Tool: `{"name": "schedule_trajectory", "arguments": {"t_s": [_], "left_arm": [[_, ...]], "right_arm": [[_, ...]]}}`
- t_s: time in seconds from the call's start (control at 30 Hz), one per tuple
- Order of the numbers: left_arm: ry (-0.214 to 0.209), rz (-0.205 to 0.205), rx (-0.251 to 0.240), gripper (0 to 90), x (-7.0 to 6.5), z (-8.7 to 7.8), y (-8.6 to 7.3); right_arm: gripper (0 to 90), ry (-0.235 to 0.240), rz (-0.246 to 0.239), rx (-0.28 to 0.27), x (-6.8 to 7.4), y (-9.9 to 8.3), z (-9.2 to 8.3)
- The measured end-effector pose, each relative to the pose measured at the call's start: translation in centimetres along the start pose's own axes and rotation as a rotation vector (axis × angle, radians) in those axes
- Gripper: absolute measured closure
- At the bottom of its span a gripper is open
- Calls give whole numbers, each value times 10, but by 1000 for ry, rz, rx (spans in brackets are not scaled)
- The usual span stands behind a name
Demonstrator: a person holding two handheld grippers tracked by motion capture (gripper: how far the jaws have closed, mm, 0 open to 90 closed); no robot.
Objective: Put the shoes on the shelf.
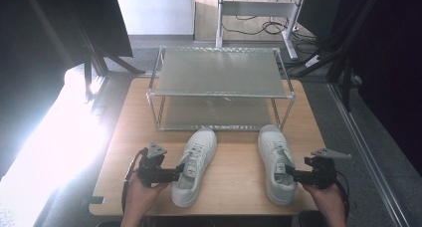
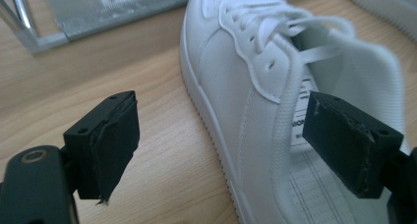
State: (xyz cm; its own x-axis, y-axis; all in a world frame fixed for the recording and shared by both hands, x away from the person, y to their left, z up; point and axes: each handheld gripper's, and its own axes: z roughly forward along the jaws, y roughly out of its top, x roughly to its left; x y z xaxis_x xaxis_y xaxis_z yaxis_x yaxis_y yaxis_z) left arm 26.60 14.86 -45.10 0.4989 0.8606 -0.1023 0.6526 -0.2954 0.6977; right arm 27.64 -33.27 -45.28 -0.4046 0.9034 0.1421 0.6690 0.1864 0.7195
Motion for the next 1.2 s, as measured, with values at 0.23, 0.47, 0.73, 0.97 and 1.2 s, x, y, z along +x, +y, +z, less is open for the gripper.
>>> {"name": "schedule_trajectory", "arguments": {"t_s": [0.23,0.47,0.73,0.97,1.2], "left_arm": [[9,-7,43,183,-3,18,1],[0,-25,71,274,-1,26,6],[-48,-51,97,436,-2,32,8],[-53,-35,96,652,-6,29,9],[-12,-35,72,816,-6,26,6]], "right_arm": [[234,-9,6,53,4,6,11],[456,-22,6,93,7,13,17],[628,-69,-19,149,11,18,22],[793,-135,-51,164,15,18,21],[835,-126,-31,153,5,17,17]]}}
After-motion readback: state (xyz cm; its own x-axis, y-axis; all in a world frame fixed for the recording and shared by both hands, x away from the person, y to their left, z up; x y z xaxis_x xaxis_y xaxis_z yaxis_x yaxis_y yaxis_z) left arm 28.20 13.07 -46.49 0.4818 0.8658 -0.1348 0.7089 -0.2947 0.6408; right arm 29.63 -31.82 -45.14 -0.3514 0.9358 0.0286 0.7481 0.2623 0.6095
